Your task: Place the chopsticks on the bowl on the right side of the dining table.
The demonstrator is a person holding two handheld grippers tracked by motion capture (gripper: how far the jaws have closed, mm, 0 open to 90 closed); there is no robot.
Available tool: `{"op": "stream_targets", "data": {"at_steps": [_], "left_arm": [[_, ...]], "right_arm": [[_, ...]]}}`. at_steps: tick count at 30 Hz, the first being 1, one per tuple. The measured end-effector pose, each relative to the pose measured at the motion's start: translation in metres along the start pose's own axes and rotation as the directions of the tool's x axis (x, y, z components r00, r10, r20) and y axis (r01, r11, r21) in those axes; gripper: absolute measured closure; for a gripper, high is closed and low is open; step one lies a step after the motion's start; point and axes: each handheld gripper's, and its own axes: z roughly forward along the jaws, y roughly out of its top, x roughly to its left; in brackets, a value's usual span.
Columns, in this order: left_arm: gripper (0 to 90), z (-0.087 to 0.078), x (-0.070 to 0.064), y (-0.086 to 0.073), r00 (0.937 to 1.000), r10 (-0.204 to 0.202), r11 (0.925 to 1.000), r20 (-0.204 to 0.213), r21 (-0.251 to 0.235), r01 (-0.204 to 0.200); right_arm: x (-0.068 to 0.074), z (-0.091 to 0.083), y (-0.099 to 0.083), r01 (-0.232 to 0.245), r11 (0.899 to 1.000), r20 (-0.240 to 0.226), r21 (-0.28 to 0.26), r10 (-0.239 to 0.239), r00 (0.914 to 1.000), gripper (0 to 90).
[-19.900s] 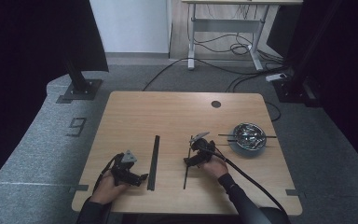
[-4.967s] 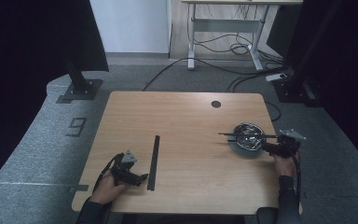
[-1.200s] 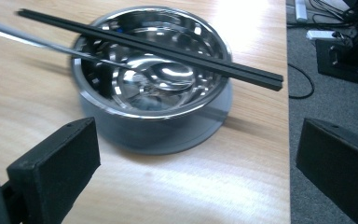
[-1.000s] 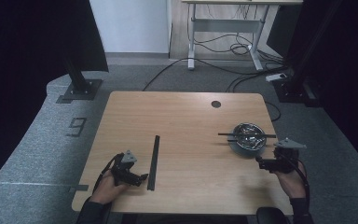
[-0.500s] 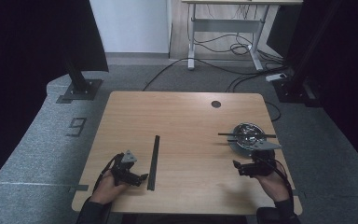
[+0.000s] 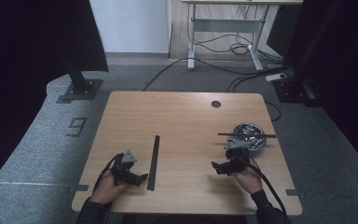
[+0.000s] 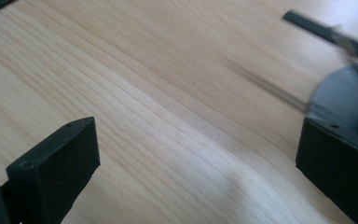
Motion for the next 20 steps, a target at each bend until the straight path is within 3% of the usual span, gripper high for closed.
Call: {"op": "stream_targets", "data": {"at_steps": [10,14,20], "left_arm": [[0.0,0.0,0.0,0.0,1.0,0.0,1.0,0.0,0.0,0.0],[0.0,0.0,0.0,0.0,1.0,0.0,1.0,0.0,0.0,0.0],[0.0,0.0,0.0,0.0,1.0,-0.001,1.0,0.0,0.0,0.001]], "right_arm": [[0.0,0.039,-0.018,0.013,0.999,-0.011,0.031,-0.013,0.9999,0.0],[0.0,0.041,-0.022,-0.005,1.0,-0.02,-0.01,0.005,0.9998,0.0],[0.0,0.041,-0.022,-0.005,1.0,-0.02,-0.01,0.005,0.9998,0.0]]}}
